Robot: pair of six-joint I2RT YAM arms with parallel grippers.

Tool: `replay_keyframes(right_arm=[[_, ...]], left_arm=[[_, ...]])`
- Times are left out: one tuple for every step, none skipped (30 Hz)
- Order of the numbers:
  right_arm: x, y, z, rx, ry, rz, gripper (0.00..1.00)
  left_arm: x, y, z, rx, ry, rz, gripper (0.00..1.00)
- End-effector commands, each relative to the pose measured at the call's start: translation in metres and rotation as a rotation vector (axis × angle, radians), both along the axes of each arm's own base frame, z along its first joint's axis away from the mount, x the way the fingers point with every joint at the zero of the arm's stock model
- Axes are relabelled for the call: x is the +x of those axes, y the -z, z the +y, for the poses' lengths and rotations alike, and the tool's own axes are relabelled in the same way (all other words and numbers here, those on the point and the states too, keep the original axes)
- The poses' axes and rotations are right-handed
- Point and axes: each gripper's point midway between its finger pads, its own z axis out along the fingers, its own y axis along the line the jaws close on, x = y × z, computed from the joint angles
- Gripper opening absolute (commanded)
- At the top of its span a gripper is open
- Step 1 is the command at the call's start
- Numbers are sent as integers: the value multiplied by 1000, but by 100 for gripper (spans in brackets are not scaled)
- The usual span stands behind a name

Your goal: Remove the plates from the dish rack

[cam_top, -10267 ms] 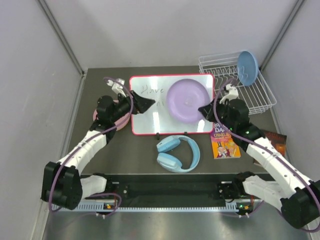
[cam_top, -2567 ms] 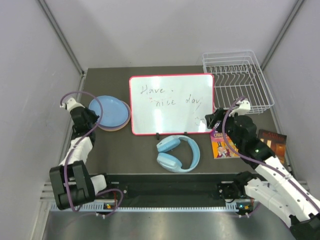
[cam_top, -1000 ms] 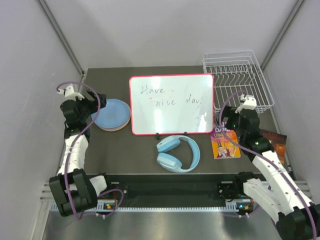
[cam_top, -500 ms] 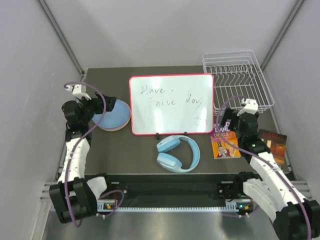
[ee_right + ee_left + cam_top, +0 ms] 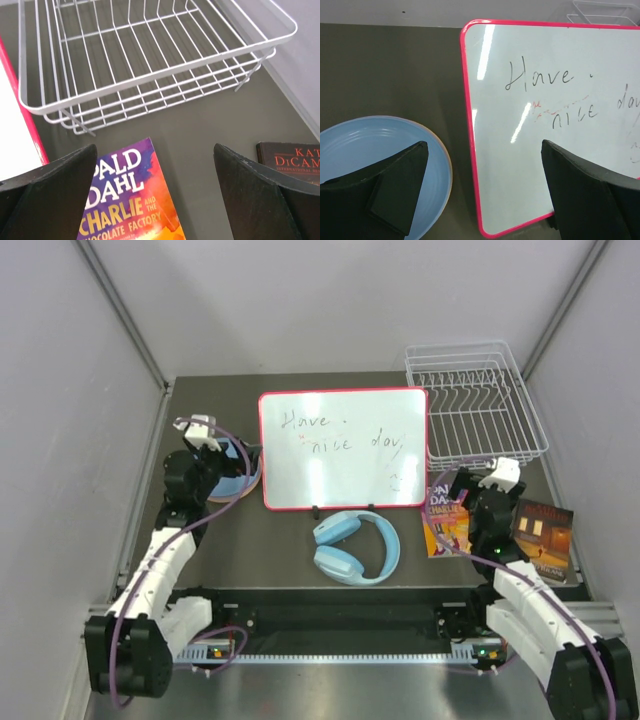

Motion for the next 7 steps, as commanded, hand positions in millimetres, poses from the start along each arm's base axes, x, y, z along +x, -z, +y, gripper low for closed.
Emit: replay_keyframes(right_arm=[[5,-28,-9,7,49,-124,100],[4,-26,-9,8,50,-121,100],[4,-26,-9,9,48,-127,100],[3,-26,-10,13,53,-132,100],[3,-24,-10,15,52,-132,100],[3,-25,-9,11,50,-138,100],[3,-25,-8,10,42,-140,100]], left_arm=[[-7,-15,11,45,-78,-68,99],[-9,-16,12,44,-94,-73,99],[-12,-15,11,41,-96,-74,99],[-14,-15,13,33,-105,-76,99],[-17,-19,14,27,-114,-85,99],[-19,-18,12,22,-105,-85,99],[-23,-22,9,25,-91,-101,99]])
